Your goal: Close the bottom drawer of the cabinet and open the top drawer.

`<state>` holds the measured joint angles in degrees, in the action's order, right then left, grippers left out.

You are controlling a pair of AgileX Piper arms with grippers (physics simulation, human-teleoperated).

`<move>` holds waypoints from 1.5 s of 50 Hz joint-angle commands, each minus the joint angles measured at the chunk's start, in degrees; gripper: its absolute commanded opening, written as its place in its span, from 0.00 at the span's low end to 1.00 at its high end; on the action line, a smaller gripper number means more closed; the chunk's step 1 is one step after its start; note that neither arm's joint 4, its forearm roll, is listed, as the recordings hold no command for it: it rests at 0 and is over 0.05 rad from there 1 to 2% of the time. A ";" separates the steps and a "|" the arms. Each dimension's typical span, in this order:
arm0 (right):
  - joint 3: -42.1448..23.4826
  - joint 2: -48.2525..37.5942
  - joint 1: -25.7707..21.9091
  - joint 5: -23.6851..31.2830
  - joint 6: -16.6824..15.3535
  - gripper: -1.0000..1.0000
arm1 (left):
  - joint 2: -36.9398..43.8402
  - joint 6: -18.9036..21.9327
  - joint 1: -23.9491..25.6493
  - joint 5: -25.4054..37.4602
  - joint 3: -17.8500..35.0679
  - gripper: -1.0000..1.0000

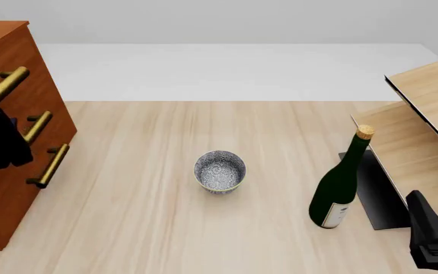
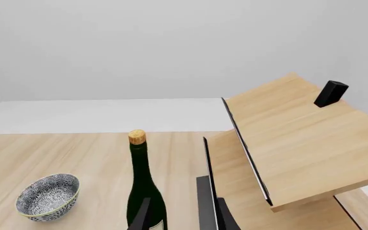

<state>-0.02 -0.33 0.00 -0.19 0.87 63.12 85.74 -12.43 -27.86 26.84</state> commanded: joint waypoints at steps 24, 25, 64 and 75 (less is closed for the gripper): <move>0.00 0.21 -0.28 0.10 -0.31 1.00 | 2.75 -0.61 -3.60 -1.41 0.65 1.00; 0.00 0.21 -0.28 0.09 -0.31 1.00 | 2.76 -0.61 -3.60 -1.42 0.65 1.00; 0.00 0.17 -0.38 -0.01 -0.52 1.00 | 5.37 -1.29 -7.29 -2.20 2.90 1.00; 0.01 0.25 -0.28 0.05 -0.49 1.00 | 5.96 -1.37 -7.45 -2.84 2.44 1.00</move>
<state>-0.02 -0.14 -0.34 -0.18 0.37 67.79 84.53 -18.10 -30.13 29.05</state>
